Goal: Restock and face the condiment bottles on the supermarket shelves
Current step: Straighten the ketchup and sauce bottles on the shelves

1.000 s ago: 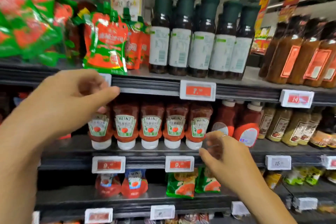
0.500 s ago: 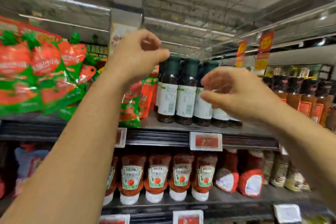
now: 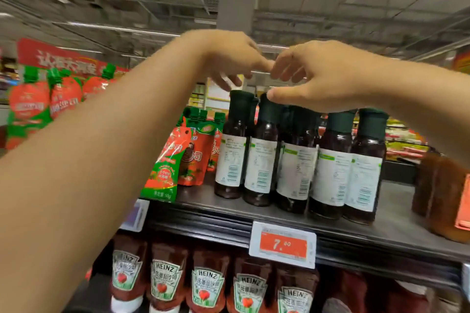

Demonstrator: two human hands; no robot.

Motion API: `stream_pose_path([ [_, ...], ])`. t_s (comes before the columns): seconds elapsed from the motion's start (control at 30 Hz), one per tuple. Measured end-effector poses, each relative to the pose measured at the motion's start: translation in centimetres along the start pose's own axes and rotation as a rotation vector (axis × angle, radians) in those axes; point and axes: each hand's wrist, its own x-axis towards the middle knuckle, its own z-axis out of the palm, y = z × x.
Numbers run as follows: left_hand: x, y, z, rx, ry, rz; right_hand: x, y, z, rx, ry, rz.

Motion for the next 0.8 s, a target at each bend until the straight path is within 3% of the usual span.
stream_pose_path([
  [0.17,-1.6,-3.8,1.9,-0.039,-0.054,-0.023,-0.3,-0.3,2.7,0.050,0.055,-0.020],
  [0.4,-2.4,-4.7,2.7,0.013,0.100,0.062,-1.9,-3.6,7.0,0.035,0.279,-0.040],
  [0.5,-2.1,-5.0,2.4,-0.008,0.077,0.077,-0.9,-3.6,6.7,-0.007,0.237,-0.005],
  [0.67,-1.7,-6.0,1.3,-0.207,-0.146,0.127,1.7,-1.4,4.1,-0.133,0.056,0.033],
  [0.8,-0.9,-6.5,0.4,-0.257,-0.219,0.087,3.1,-0.2,3.1,-0.193,-0.090,0.009],
])
